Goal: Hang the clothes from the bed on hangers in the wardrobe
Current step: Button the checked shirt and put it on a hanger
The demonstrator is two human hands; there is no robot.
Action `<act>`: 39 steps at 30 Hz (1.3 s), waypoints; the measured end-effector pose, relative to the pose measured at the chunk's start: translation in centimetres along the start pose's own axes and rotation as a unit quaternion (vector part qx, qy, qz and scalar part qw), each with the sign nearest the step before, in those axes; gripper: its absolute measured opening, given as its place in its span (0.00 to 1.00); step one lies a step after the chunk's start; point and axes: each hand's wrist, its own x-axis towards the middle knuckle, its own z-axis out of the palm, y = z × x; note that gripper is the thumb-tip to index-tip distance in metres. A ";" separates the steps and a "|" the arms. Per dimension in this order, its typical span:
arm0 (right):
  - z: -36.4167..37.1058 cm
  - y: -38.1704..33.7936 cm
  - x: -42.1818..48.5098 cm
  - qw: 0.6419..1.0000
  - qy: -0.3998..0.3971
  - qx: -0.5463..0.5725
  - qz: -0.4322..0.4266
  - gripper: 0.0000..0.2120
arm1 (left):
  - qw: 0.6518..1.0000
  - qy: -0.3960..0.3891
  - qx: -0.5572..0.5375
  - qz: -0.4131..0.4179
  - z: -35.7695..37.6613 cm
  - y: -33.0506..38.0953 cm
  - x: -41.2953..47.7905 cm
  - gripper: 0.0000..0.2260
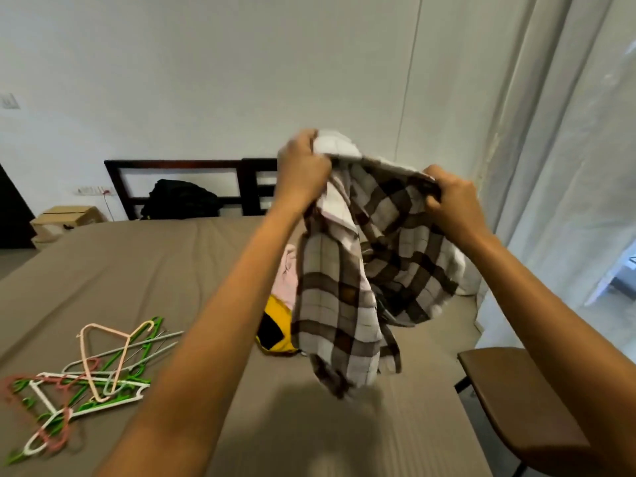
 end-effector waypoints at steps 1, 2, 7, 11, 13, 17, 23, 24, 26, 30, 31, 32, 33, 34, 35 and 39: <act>-0.8 -0.5 0.2 1.000 0.000 0.023 0.001 0.11 | 0.998 0.007 0.033 0.053 -1.5 2.6 1.1 0.14; -1.6 -0.7 0.4 0.999 0.007 0.045 0.011 0.09 | 0.993 0.009 0.079 0.092 -2.6 4.3 2.0 0.14; -2.8 0.8 -0.6 0.993 -0.032 -0.065 0.088 0.06 | 0.910 -0.086 0.404 0.037 -2.7 -0.3 0.5 0.12; 0.5 1.7 -5.7 0.953 -0.167 -0.244 0.068 0.10 | 0.833 -0.216 0.507 -0.052 -0.6 -7.8 -7.0 0.15; 2.1 2.2 -8.3 0.932 -0.255 -0.243 0.083 0.09 | 0.815 -0.266 0.510 -0.062 -0.2 -10.0 -10.2 0.18; 3.6 2.0 -11.0 0.809 -0.534 -0.209 0.129 0.15 | 0.767 -0.348 0.520 -0.143 -1.0 -12.4 -13.4 0.26; 6.0 1.1 -10.5 0.755 -0.553 0.040 0.350 0.07 | 0.777 -0.367 0.207 -0.468 -1.3 -14.4 -12.7 0.11; 7.4 1.4 -10.1 0.754 -0.492 0.135 0.413 0.08 | 0.802 -0.302 0.118 -0.501 -0.8 -15.0 -12.1 0.09; 10.7 2.0 -9.4 0.697 -0.368 0.328 0.520 0.11 | 0.833 -0.161 -0.053 -0.527 0.8 -16.6 -10.7 0.06; 19.0 2.0 -8.4 0.583 -0.193 0.528 0.586 0.14 | 0.850 -0.016 -0.221 -0.479 5.8 -20.2 -8.5 0.03; 21.0 2.0 -8.1 0.591 -0.151 0.535 0.584 0.14 | 0.868 0.002 -0.213 -0.448 7.0 -21.2 -7.8 0.05; 22.5 2.2 -7.9 0.604 -0.109 0.535 0.581 0.15 | 0.888 0.015 -0.204 -0.411 8.0 -22.2 -7.1 0.09; 24.0 2.8 -7.7 0.623 -0.076 0.537 0.564 0.18 | 0.907 0.017 -0.203 -0.369 8.5 -22.9 -6.4 0.13; 25.4 3.4 -7.8 0.651 -0.072 0.537 0.531 0.27 | 0.919 -0.001 -0.211 -0.333 9.3 -24.1 -5.8 0.20; 26.4 3.9 -8.2 0.682 -0.103 0.535 0.489 0.37 | 0.922 -0.034 -0.226 -0.312 9.8 -25.2 -5.6 0.28; 29.3 6.7 -14.7 0.772 -0.292 0.393 0.406 0.35 | 0.930 -0.190 -0.104 -0.298 12.0 -30.9 -9.4 0.42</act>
